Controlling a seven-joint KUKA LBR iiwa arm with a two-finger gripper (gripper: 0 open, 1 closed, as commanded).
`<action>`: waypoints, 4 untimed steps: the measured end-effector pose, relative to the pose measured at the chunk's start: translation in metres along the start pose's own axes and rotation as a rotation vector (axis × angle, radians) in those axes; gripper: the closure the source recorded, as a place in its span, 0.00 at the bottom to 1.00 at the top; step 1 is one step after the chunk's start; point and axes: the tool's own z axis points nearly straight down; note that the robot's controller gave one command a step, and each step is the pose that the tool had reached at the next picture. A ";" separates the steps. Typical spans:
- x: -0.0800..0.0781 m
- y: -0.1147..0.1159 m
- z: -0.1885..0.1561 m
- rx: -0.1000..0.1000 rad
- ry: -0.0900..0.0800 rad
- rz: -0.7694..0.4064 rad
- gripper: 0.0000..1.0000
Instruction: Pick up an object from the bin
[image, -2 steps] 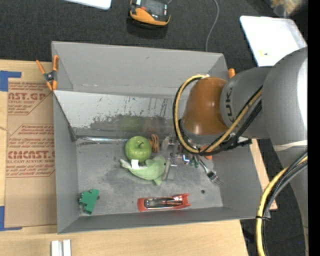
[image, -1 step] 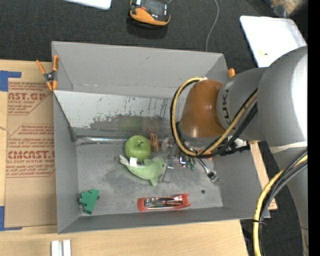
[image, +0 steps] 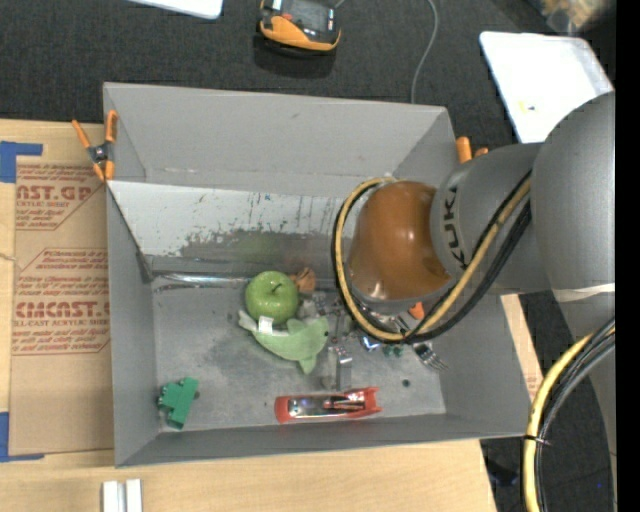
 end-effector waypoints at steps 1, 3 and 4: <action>0.015 0.059 0.000 0.001 -0.003 -0.008 0.00; -0.006 0.033 0.001 0.002 -0.002 -0.005 1.00; -0.005 0.036 -0.062 0.002 0.001 -0.007 1.00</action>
Offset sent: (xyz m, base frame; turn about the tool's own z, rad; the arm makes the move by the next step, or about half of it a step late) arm -0.0008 0.0331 -0.0005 -0.0052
